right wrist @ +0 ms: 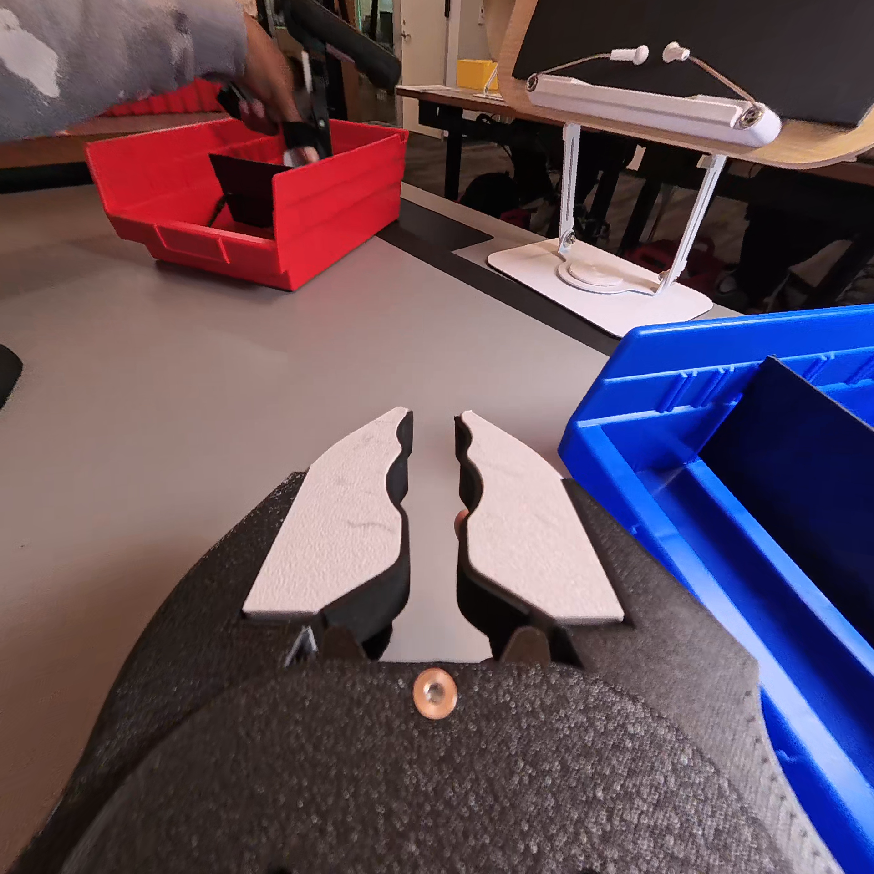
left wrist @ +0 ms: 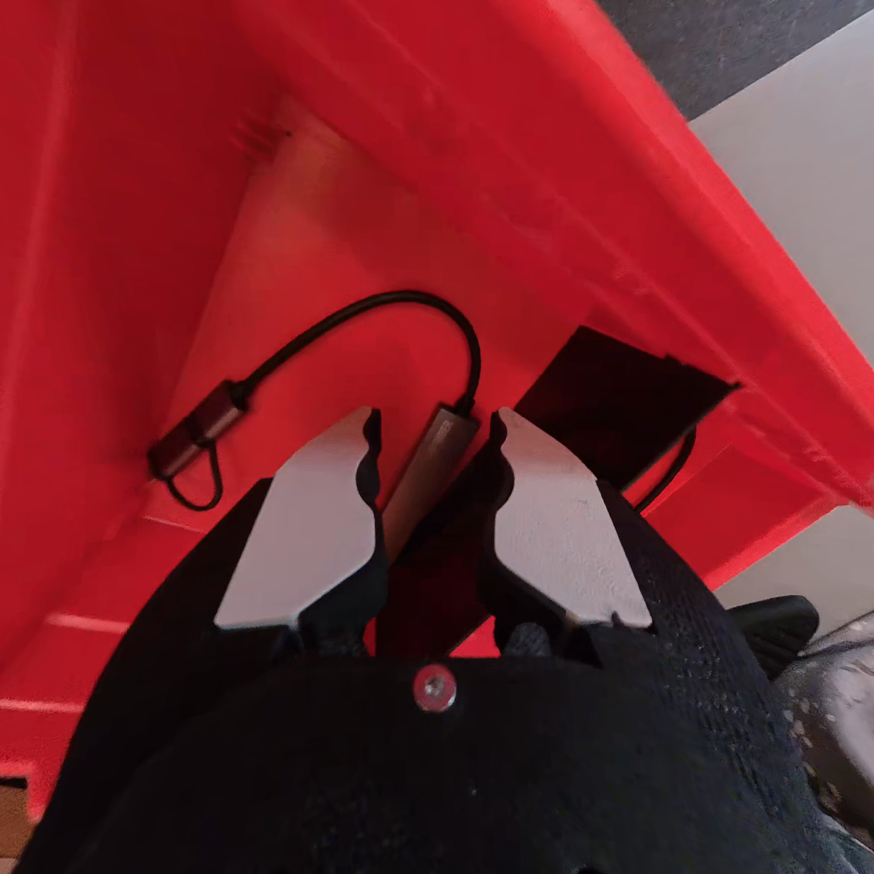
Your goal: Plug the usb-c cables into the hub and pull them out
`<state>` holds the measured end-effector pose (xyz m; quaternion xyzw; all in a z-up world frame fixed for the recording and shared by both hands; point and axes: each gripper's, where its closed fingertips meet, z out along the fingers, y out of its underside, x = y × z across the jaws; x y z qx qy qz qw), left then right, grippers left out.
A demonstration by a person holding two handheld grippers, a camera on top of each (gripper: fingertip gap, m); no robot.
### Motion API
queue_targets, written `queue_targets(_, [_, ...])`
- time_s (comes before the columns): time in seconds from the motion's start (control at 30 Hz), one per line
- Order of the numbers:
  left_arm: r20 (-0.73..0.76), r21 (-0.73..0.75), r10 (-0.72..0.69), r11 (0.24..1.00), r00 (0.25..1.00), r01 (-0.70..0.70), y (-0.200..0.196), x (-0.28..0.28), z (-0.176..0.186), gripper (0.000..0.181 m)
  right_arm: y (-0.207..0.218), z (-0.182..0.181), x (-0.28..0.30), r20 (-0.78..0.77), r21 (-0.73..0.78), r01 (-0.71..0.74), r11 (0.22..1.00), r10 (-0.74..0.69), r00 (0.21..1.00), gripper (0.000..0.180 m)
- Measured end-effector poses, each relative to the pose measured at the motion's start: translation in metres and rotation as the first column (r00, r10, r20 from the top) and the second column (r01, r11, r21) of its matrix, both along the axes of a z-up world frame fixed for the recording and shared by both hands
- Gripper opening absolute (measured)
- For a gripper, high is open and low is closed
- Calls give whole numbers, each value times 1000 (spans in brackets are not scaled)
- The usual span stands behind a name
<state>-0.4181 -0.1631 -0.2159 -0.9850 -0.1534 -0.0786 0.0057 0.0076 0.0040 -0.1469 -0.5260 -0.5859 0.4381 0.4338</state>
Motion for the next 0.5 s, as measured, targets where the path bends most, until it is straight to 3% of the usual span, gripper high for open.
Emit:
queue_targets(0.33, [109, -3, 85, 996, 990, -85, 3, 10, -17, 33, -4, -1, 1, 8, 12, -11, 1000, 11, 1000, 16])
queue_targets(0.4, [99, -19, 106, 994, 989, -105, 3, 6, -18, 22, -3, 0, 1, 8, 15, -8, 1000, 8, 1000, 16])
queue_targets(0.5, [65, -48, 89, 995, 994, -86, 3, 6, -19, 22, -3, -1, 1, 12, 19, -6, 1000, 5, 1000, 15])
